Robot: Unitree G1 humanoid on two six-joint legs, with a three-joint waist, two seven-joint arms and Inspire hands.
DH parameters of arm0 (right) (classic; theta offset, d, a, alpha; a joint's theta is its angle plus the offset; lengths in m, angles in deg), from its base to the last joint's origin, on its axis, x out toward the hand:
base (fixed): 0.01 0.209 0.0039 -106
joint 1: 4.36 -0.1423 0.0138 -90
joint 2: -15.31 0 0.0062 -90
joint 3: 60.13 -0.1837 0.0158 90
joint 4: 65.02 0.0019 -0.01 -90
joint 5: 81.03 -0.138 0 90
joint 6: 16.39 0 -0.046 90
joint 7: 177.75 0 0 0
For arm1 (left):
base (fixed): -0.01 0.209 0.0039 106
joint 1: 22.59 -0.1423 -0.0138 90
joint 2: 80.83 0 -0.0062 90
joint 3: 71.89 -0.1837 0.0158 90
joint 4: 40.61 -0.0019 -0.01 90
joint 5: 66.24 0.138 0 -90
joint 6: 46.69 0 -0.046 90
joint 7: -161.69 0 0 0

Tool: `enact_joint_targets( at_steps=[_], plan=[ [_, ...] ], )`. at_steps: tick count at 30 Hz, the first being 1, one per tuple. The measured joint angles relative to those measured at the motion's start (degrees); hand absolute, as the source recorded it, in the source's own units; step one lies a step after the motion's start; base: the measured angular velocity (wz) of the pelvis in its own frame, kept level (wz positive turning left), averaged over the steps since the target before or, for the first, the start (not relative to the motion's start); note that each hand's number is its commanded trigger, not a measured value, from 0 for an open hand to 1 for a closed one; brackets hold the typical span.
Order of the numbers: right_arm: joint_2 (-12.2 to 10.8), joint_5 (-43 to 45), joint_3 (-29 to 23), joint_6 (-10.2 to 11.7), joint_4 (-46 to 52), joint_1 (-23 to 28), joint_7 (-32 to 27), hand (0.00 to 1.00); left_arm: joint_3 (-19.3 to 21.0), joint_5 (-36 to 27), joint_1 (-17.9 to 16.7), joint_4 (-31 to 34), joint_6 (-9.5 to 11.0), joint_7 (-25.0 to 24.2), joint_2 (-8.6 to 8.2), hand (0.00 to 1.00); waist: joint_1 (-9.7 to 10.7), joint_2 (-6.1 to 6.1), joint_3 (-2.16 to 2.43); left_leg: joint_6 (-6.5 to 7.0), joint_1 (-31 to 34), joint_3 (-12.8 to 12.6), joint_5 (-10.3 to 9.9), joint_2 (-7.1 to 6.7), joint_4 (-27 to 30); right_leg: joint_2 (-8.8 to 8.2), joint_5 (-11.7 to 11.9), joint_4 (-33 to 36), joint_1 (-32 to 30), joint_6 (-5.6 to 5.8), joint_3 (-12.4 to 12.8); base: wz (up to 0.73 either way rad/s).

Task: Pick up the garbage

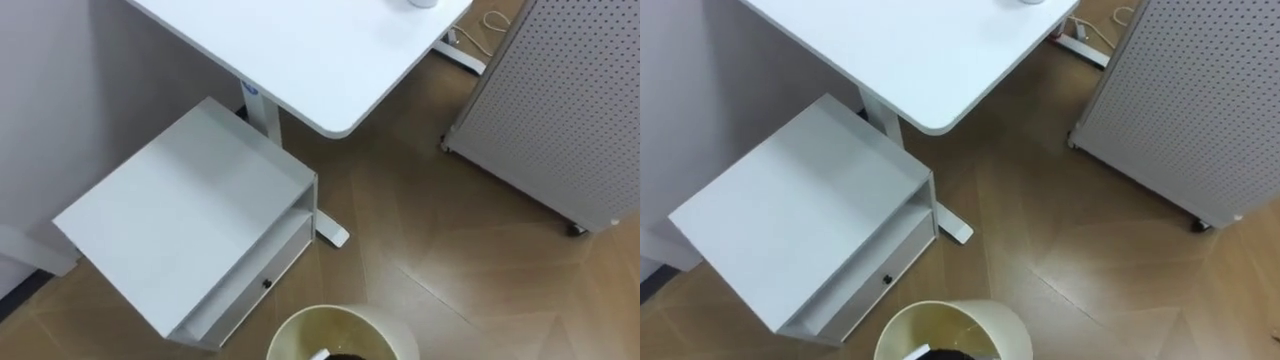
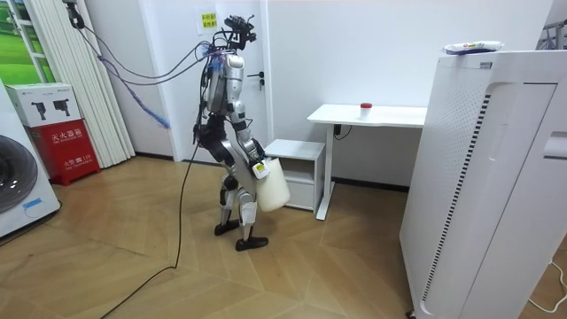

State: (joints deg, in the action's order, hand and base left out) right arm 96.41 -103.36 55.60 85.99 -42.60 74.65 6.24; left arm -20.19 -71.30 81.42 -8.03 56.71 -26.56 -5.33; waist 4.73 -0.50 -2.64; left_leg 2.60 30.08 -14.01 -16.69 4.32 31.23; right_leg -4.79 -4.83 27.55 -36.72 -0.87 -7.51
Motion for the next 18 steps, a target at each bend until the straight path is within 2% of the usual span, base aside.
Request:
enact_joint_targets(
  at_steps=[4, 8, 13, 14, 18],
  plan=[
    [-0.02, 0.57, -0.13, -0.25, -0.17, -0.04, 0.47, 1.00, 0.13, 2.84, -0.80, -0.75, -0.01, 0.04, 1.06, 0.00, -0.38, 0.38, -0.41, 0.00, -1.89, -0.17, -0.01, 0.02, -0.74, 0.10, 0.10, -0.96, 1.72, 0.01, 0.07, -0.01],
    [0.00, 0.33, -0.10, -0.26, -0.33, -0.08, 1.22, 1.00, 1.38, 5.44, -1.09, -0.89, 0.20, 0.31, 2.45, 0.00, -0.64, 0.51, -0.52, -0.11, -3.72, -0.87, 0.14, -0.27, -2.05, -0.07, 0.11, -1.21, 2.74, 0.05, 0.90, -0.08],
    [0.53, 0.36, -1.87, -0.08, -0.51, 0.73, 1.98, 1.00, 3.11, 8.17, -1.09, 0.29, 0.80, 0.20, 4.22, 0.00, -0.24, 0.69, -0.42, -0.21, -5.60, -1.40, 0.21, -0.28, -3.83, 0.49, 0.25, -2.35, 4.36, 0.26, 1.07, -0.05],
    [0.77, 0.36, -2.72, -0.01, -0.38, 1.22, 2.21, 1.00, 3.31, 8.21, -1.15, 1.27, 0.80, 0.19, 4.67, 0.00, -0.12, 0.93, -0.28, -0.21, -6.36, -1.45, 0.22, -0.29, -4.33, 0.58, 0.30, -2.93, 5.14, 0.36, 1.03, -0.06],
    [1.95, 0.05, -4.58, 0.07, -0.45, 1.75, 2.43, 1.00, 5.09, 8.21, -0.88, 4.86, 1.44, 0.73, 5.54, 0.00, 0.43, 1.48, -0.09, -0.18, -10.36, -1.86, 0.23, -1.06, -6.21, 0.35, 0.06, -3.92, 8.32, 0.78, 0.85, -0.07]
  ],
)
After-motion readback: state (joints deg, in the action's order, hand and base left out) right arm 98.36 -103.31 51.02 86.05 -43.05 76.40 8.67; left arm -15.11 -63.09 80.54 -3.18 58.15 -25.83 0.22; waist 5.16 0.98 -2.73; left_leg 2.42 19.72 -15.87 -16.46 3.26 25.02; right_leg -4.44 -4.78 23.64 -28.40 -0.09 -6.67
